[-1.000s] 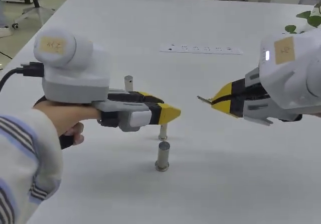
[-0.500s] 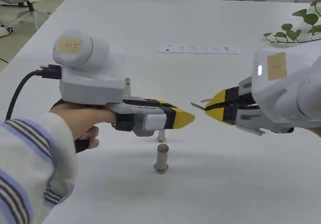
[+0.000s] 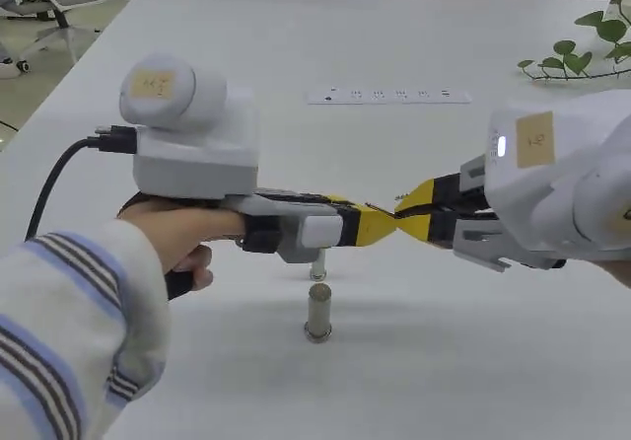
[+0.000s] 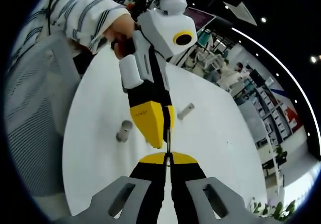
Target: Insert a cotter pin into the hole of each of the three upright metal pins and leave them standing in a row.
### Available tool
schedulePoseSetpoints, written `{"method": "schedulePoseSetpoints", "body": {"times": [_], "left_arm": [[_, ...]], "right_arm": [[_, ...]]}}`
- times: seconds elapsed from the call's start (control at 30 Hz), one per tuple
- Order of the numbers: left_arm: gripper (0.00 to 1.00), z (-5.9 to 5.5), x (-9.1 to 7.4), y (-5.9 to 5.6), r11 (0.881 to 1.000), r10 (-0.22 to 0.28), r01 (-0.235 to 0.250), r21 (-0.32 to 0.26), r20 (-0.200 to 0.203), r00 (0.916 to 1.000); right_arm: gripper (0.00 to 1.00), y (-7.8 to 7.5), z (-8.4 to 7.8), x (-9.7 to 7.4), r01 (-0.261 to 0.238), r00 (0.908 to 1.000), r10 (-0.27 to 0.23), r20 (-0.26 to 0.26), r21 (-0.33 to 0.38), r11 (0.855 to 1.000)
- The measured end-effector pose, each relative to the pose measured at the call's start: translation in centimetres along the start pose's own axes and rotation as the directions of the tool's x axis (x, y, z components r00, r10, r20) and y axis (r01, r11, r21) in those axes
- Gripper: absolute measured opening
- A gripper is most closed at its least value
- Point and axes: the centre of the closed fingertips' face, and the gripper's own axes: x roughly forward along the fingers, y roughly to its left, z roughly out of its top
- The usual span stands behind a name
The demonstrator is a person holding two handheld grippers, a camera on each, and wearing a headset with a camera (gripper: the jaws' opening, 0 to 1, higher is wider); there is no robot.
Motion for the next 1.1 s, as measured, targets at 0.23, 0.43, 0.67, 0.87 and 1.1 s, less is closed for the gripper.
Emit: {"method": "schedulePoseSetpoints", "body": {"times": [0.23, 0.43, 0.67, 0.87, 1.1], "left_arm": [[0.06, 0.25, 0.02, -0.01, 1.0, -0.001, 0.001, -0.011, 0.01, 0.9999], [0.02, 0.33, 0.1, -0.04, 1.0, -0.002, 0.003, -0.019, 0.015, 0.9999], [0.01, 0.19, 0.17, 0.07, 1.0, 0.003, -0.003, -0.03, 0.009, 1.0], [0.01, -0.01, 0.17, 0.1, 0.997, 0.003, -0.003, -0.075, 0.002, 1.0], [0.01, -0.25, 0.05, 0.2, 0.989, 0.007, -0.007, -0.148, -0.003, 1.0]], "right_arm": [[0.02, 0.01, 0.17, -0.02, 0.006, 1.0, -0.006, 0.005, -0.002, 1.0], [0.02, 0.05, 0.29, -0.05, 0.008, 0.9999, -0.008, 0.008, -0.005, 1.0], [0.02, 0.04, 0.26, 0.01, 0.013, 0.9999, -0.013, 0.001, -0.023, 1.0], [0.02, 0.15, 0.24, 0.03, 0.015, 0.9999, -0.015, -0.006, -0.04, 0.999], [0.02, 0.35, 0.3, 0.09, 0.013, 0.9999, -0.014, -0.009, -0.064, 0.998]]}}
